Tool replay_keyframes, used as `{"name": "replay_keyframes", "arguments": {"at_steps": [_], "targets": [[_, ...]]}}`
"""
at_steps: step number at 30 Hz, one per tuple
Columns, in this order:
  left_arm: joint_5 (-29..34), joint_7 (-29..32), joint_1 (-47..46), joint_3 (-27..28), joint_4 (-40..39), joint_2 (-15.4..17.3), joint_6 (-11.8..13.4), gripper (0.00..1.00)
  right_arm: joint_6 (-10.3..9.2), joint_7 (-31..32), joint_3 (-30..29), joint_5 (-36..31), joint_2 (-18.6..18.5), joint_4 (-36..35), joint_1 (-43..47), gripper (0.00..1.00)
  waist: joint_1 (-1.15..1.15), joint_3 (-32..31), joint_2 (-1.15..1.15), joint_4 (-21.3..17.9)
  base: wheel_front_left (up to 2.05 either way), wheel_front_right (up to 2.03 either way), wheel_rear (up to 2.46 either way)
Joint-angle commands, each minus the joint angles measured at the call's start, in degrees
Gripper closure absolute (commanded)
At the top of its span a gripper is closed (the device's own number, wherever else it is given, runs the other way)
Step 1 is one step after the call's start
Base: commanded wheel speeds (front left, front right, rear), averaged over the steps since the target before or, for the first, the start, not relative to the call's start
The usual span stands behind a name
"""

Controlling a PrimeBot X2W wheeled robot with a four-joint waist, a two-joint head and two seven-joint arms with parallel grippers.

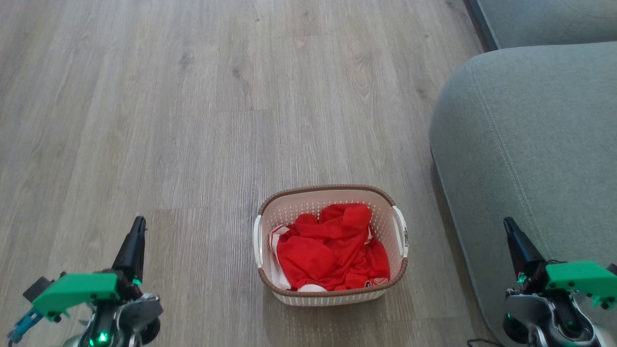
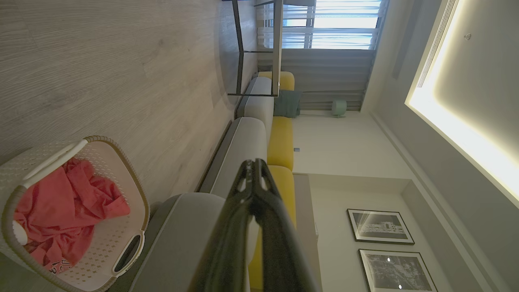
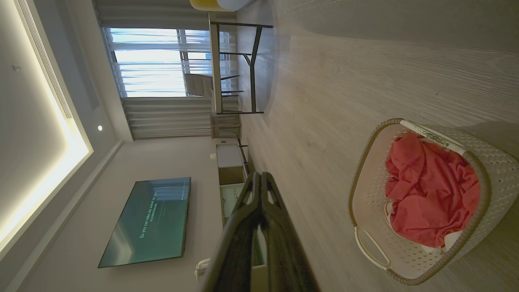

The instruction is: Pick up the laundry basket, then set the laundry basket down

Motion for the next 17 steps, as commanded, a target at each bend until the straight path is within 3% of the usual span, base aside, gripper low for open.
{"name": "replay_keyframes", "arguments": {"at_steps": [1,17], "targets": [[0.26,0.44,-3.17,1.84,-1.67,0.25,-0.40,1.00,-0.08,0.36,0.86,-0.32,-0.29,-1.79,-2.72,1.00,0.00,0.00,0.00,0.00,0.00,0.00,0.00],[0.37,0.55,-3.18,1.97,-1.66,0.16,-0.40,1.00,-0.08,0.51,0.66,-0.49,-0.16,-1.78,-2.74,1.00,0.00,0.00,0.00,0.00,0.00,0.00,0.00]]}}
